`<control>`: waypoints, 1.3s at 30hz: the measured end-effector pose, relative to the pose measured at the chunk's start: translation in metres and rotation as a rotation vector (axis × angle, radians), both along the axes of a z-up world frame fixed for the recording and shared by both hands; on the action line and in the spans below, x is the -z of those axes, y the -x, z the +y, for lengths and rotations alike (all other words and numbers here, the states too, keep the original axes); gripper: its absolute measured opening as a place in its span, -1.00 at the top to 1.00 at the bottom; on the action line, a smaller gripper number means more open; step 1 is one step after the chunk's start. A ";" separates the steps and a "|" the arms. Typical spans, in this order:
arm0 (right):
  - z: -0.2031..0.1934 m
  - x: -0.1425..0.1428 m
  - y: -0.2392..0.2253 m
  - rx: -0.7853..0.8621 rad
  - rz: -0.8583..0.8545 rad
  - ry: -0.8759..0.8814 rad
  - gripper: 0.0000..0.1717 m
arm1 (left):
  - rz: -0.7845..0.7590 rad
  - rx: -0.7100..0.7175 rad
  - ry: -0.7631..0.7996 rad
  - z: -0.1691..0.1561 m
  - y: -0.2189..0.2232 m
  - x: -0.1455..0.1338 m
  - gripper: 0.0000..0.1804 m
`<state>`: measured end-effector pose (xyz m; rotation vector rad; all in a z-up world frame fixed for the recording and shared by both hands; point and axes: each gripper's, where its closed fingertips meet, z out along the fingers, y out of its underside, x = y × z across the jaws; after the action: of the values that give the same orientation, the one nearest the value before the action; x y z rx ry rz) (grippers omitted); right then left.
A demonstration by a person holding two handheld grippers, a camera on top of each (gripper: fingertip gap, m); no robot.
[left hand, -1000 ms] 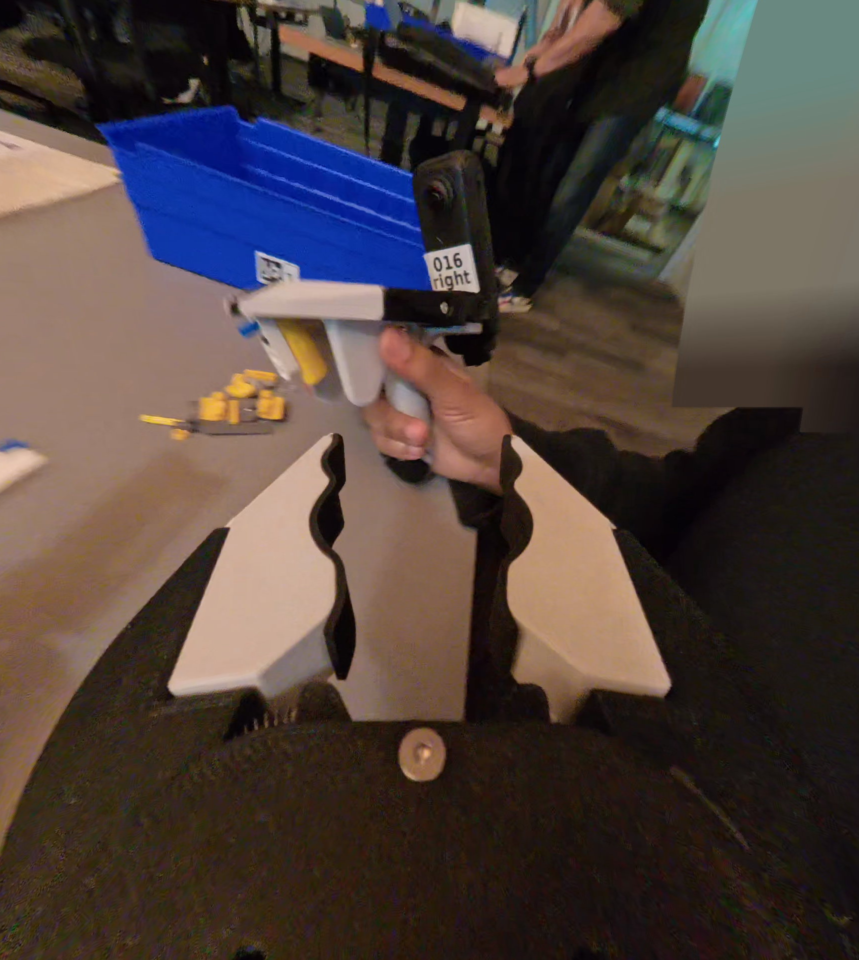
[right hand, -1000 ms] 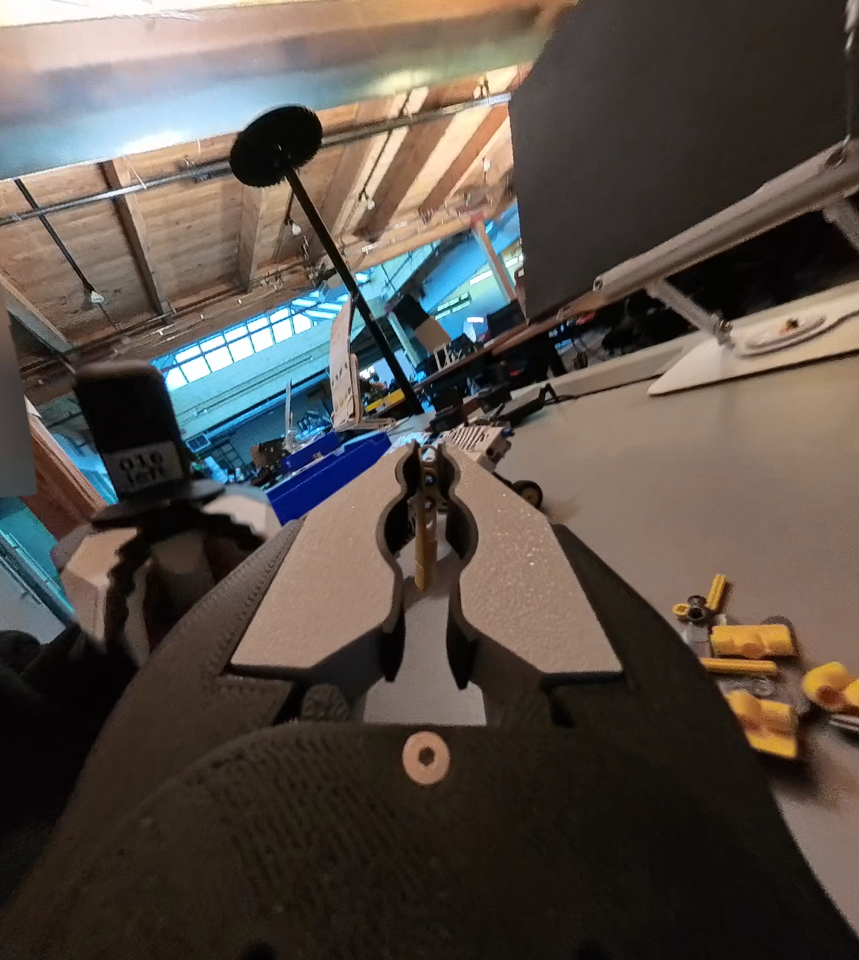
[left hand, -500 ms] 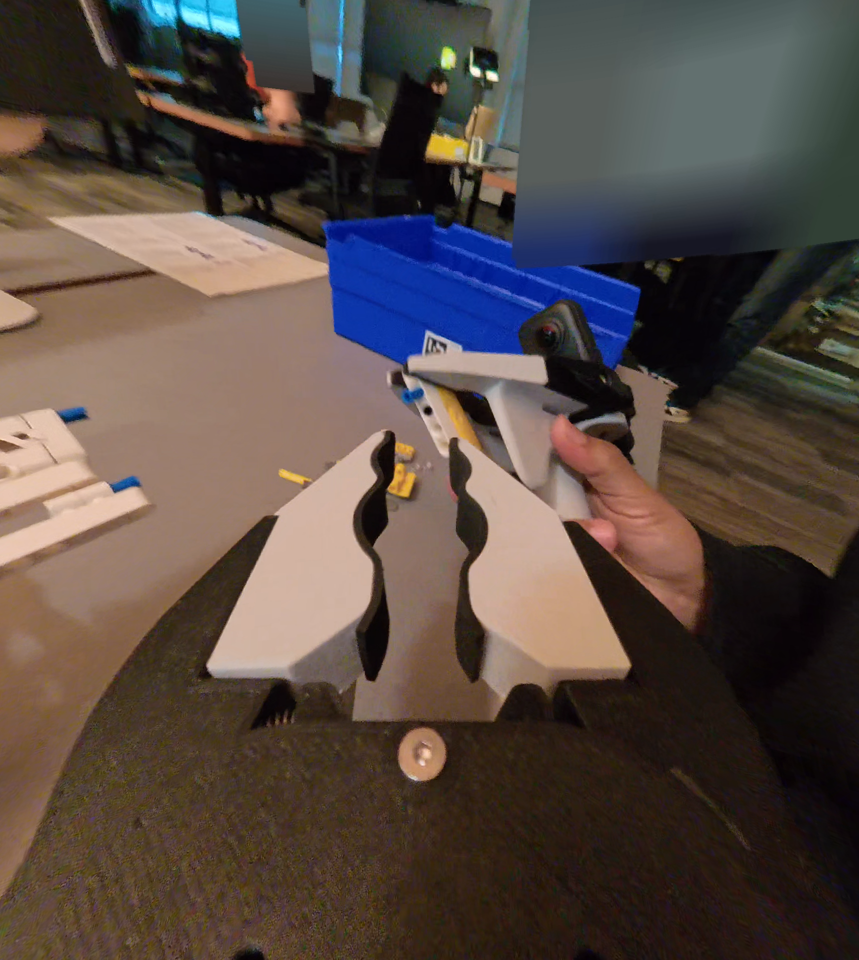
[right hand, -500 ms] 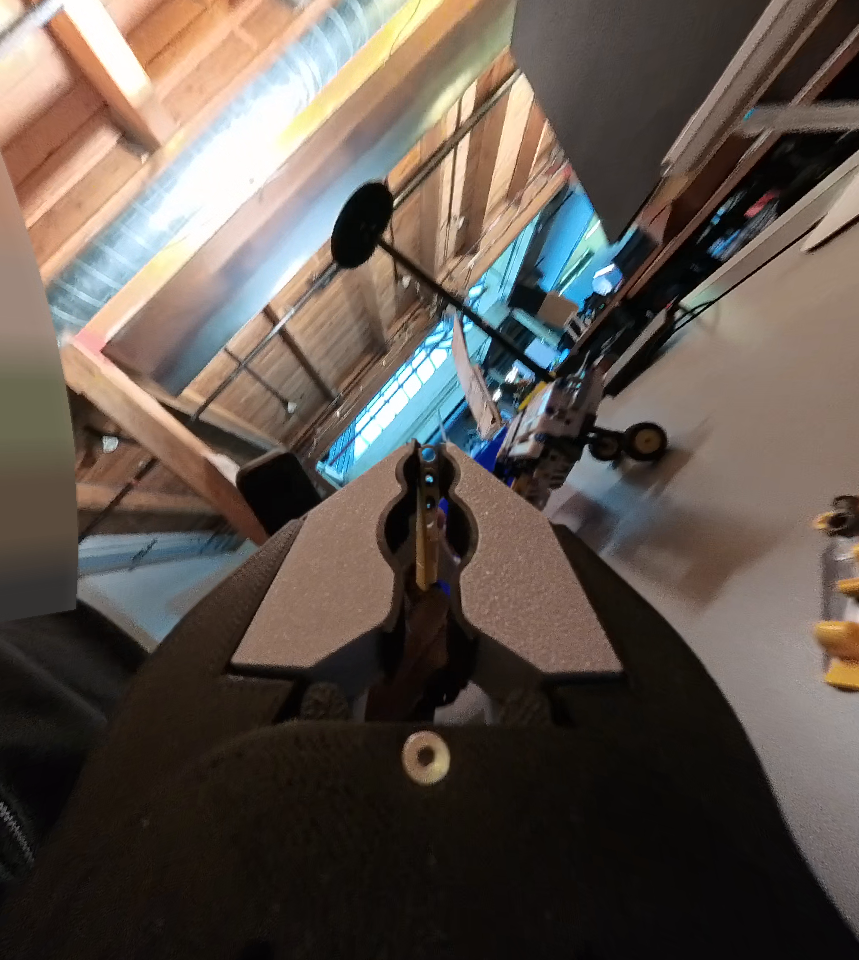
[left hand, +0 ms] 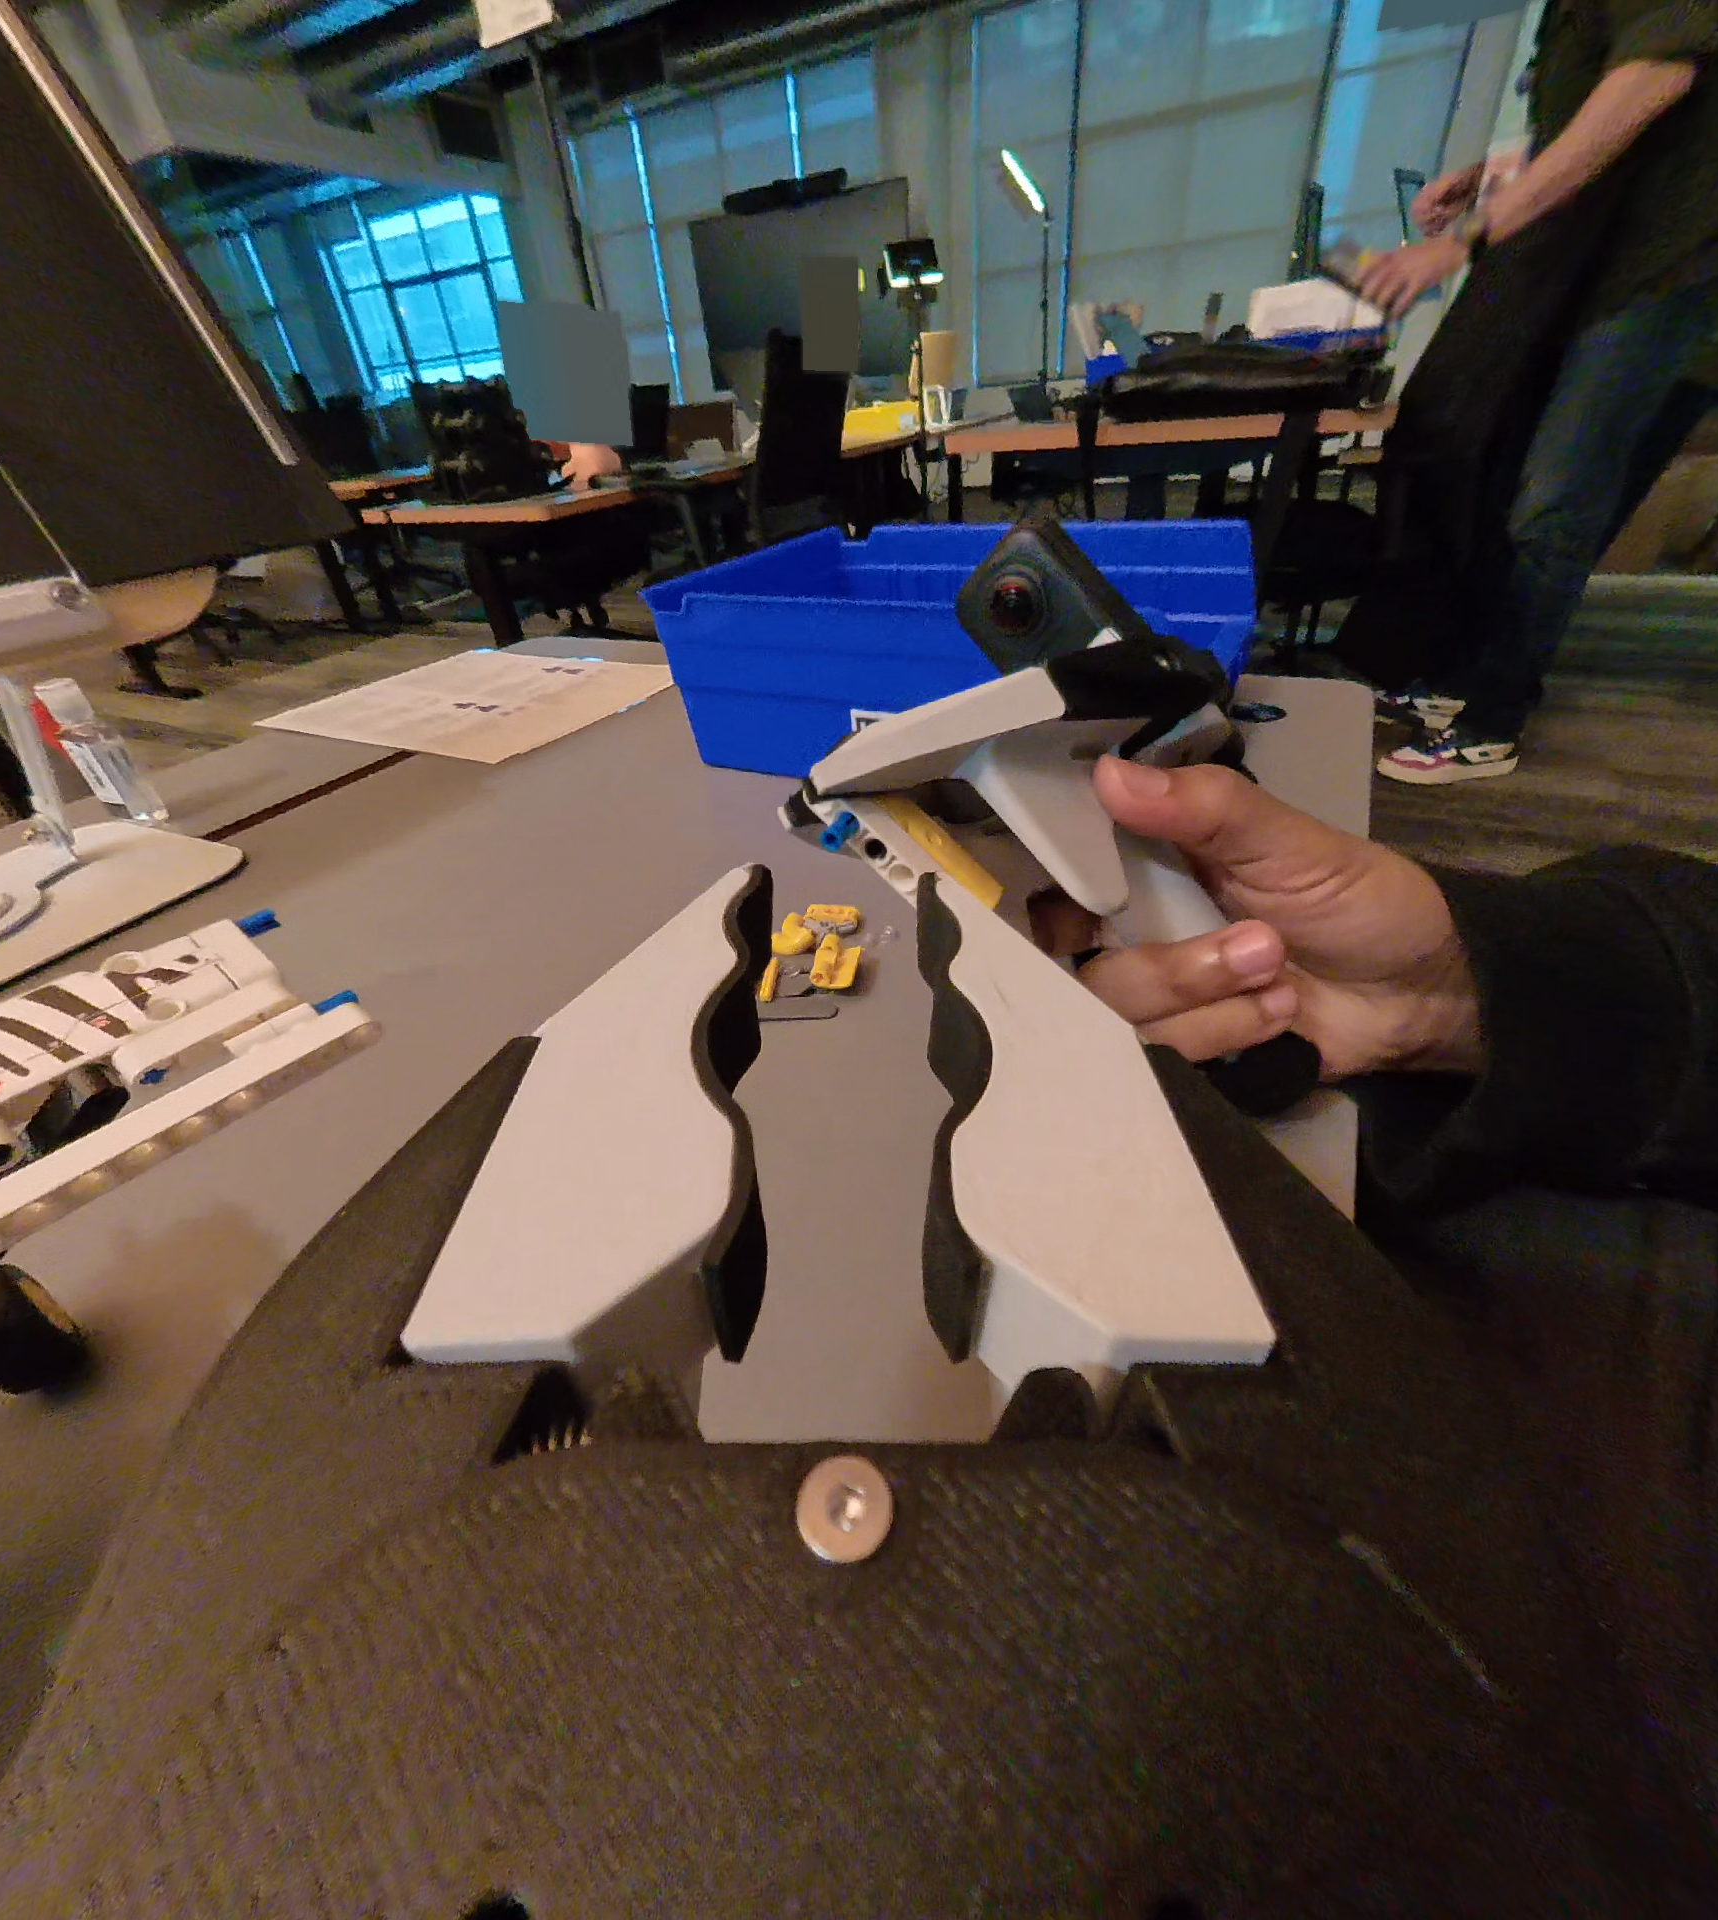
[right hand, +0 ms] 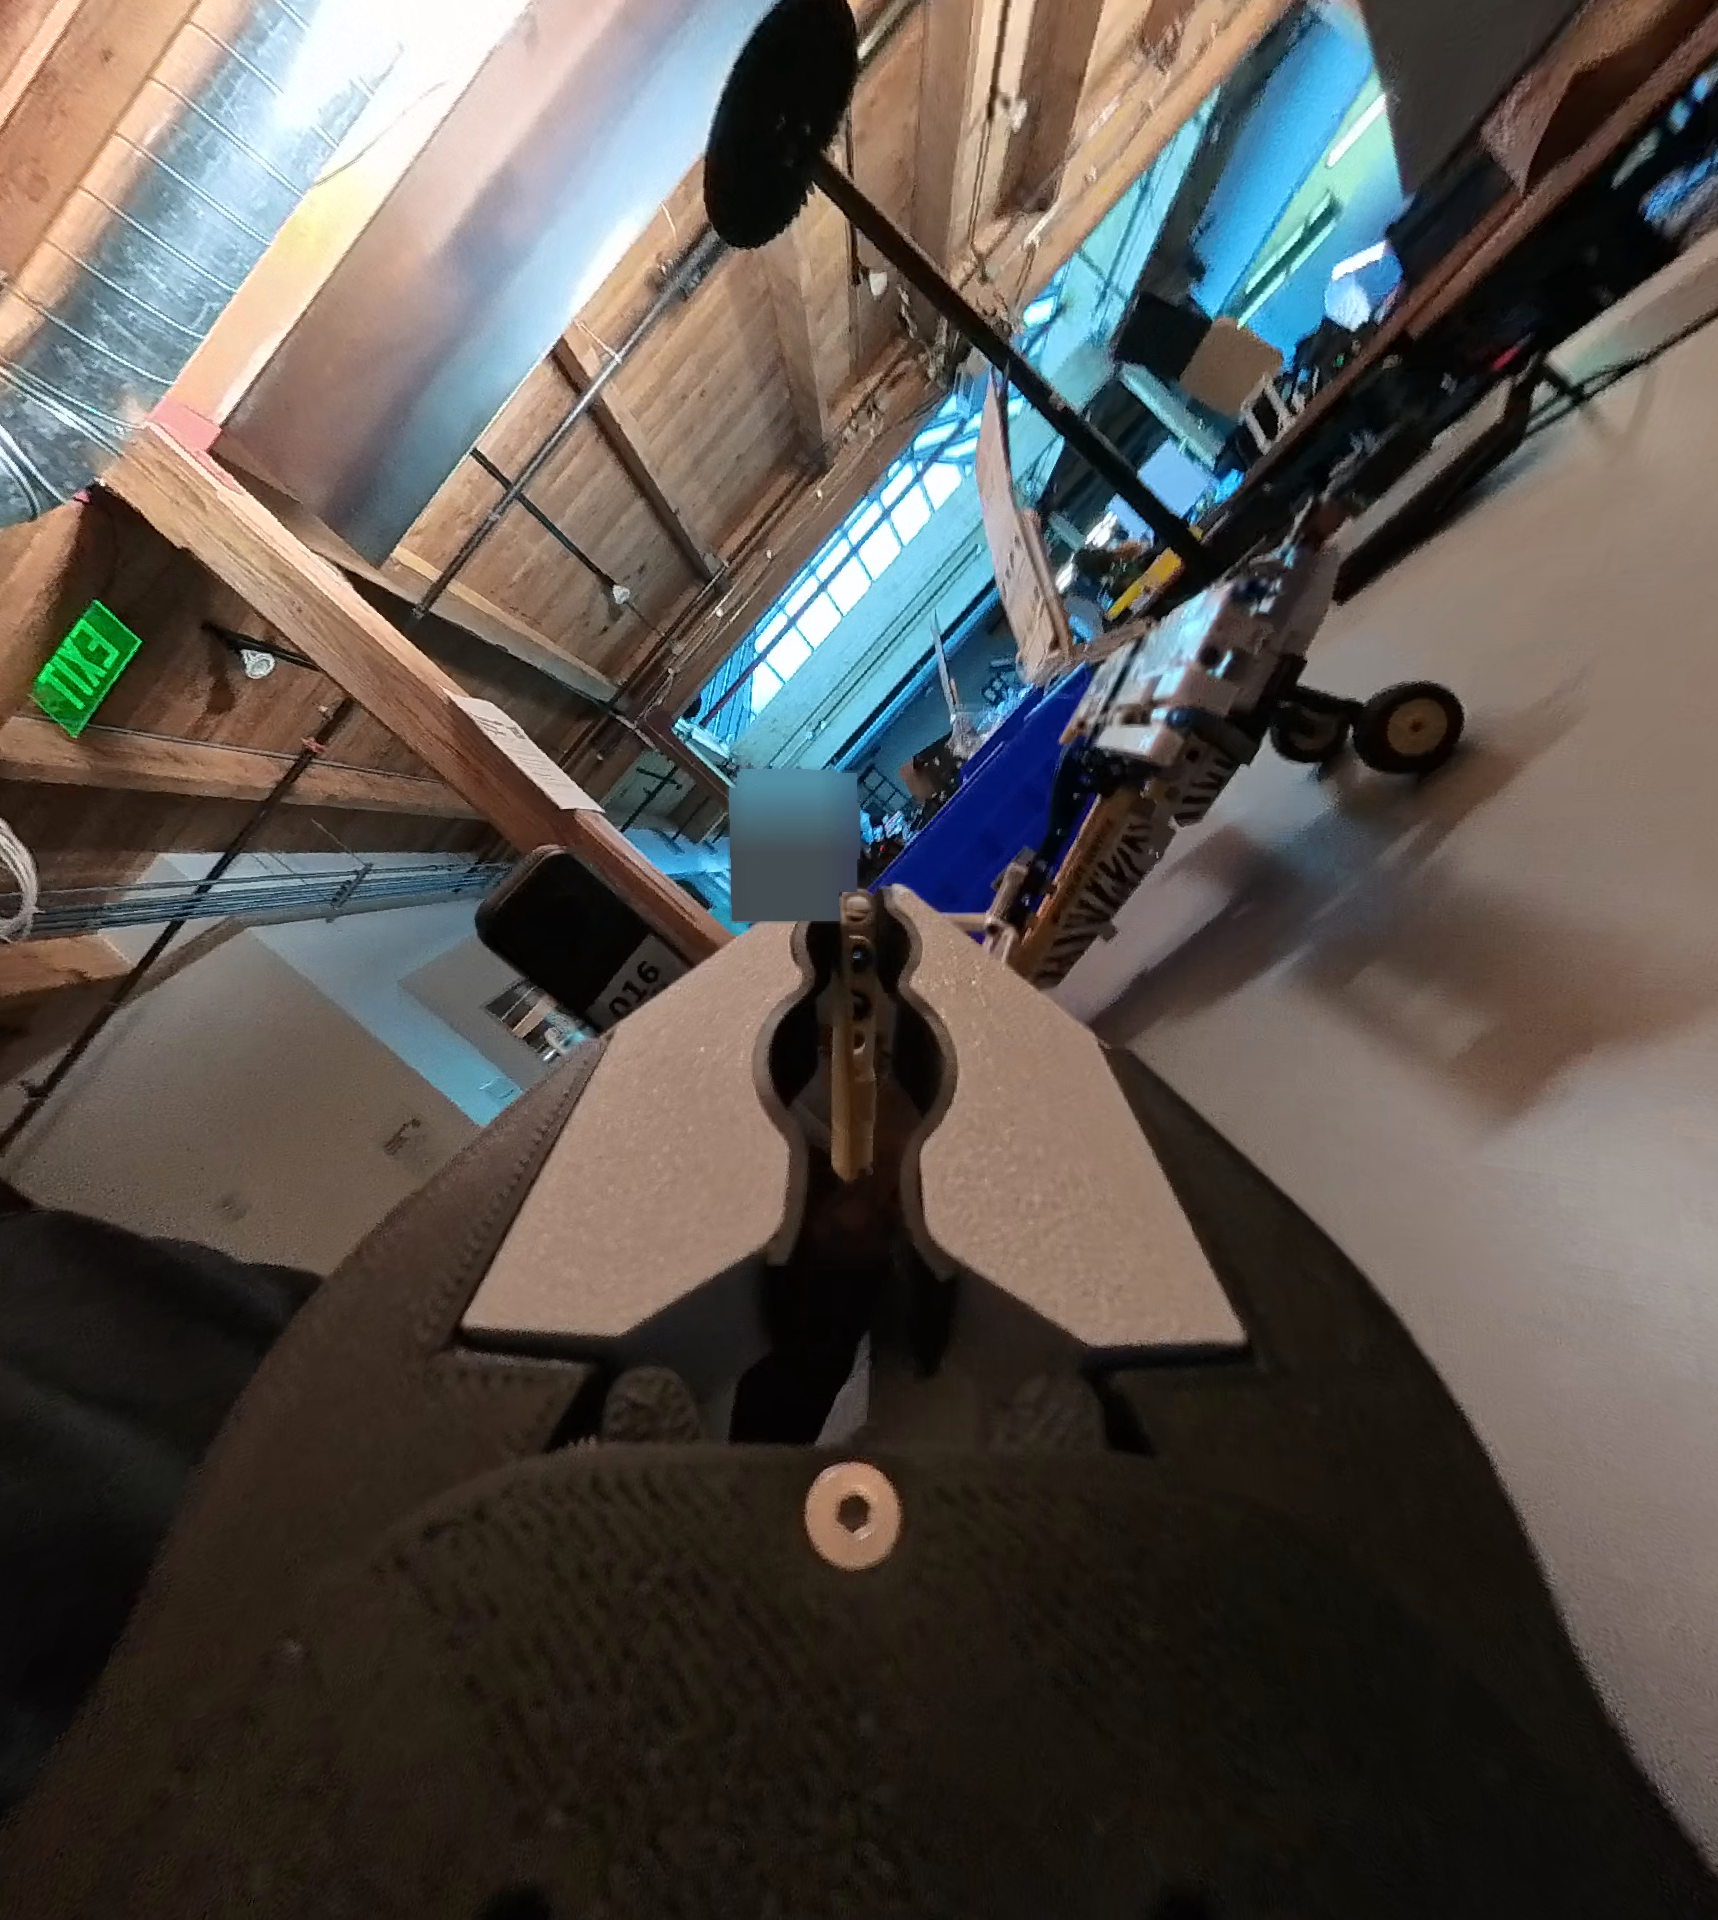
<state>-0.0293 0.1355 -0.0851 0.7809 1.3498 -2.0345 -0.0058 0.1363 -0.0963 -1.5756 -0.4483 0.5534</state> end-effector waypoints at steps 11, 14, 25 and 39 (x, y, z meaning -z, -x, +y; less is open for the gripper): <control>0.005 0.014 -0.012 -0.167 -0.165 -0.007 0.95 | 0.006 0.062 0.036 0.018 0.000 0.007 0.88; 0.009 0.012 -0.012 -0.170 -0.182 0.016 0.95 | -0.027 0.110 0.037 0.021 -0.001 0.009 0.92; 0.014 0.012 -0.008 -0.124 -0.188 0.033 0.95 | -0.032 0.117 0.033 0.022 0.000 0.010 0.89; 0.010 0.011 -0.015 -0.162 -0.171 0.027 0.90 | -0.009 0.131 0.048 0.027 -0.003 0.010 0.99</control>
<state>-0.0142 0.1455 -0.0957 0.7877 1.2456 -1.8137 -0.0028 0.1634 -0.1060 -1.6407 -0.3376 0.4595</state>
